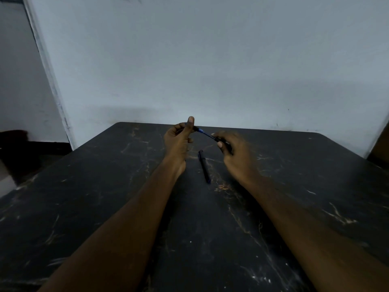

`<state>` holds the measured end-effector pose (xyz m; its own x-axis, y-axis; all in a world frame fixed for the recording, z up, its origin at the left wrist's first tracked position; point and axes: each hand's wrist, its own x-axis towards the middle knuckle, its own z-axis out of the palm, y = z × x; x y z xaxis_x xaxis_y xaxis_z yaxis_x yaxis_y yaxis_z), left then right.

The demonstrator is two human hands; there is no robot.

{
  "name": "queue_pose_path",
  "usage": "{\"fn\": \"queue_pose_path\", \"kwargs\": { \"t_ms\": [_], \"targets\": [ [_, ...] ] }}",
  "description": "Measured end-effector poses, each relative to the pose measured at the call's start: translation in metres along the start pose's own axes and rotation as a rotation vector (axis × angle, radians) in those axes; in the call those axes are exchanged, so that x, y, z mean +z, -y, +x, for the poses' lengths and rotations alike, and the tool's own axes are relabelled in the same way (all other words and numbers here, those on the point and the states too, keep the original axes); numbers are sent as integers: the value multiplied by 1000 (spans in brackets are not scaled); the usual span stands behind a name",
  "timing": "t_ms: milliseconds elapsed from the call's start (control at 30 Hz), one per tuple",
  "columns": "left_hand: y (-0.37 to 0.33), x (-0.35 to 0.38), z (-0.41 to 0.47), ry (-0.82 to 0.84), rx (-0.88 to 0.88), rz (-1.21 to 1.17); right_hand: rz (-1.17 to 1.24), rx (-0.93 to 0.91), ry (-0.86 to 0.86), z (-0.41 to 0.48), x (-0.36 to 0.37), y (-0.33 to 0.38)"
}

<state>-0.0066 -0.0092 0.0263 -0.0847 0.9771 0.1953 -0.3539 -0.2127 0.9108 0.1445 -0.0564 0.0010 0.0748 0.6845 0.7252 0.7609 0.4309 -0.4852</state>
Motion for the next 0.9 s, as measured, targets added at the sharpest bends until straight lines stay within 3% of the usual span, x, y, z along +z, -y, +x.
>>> {"fn": "queue_pose_path", "kwargs": {
  "t_ms": [267,500,667,900],
  "targets": [
    [-3,-20,16,-97,104,143,-24,38,-41,-2,-4,0],
    [13,-35,23,6,241,856,-30,56,-66,-3,-7,0],
    [16,-33,18,47,232,1142,9,70,-69,-3,-7,0],
    [17,-33,16,48,161,1217,-12,76,-66,-3,-9,1]
  ]
}}
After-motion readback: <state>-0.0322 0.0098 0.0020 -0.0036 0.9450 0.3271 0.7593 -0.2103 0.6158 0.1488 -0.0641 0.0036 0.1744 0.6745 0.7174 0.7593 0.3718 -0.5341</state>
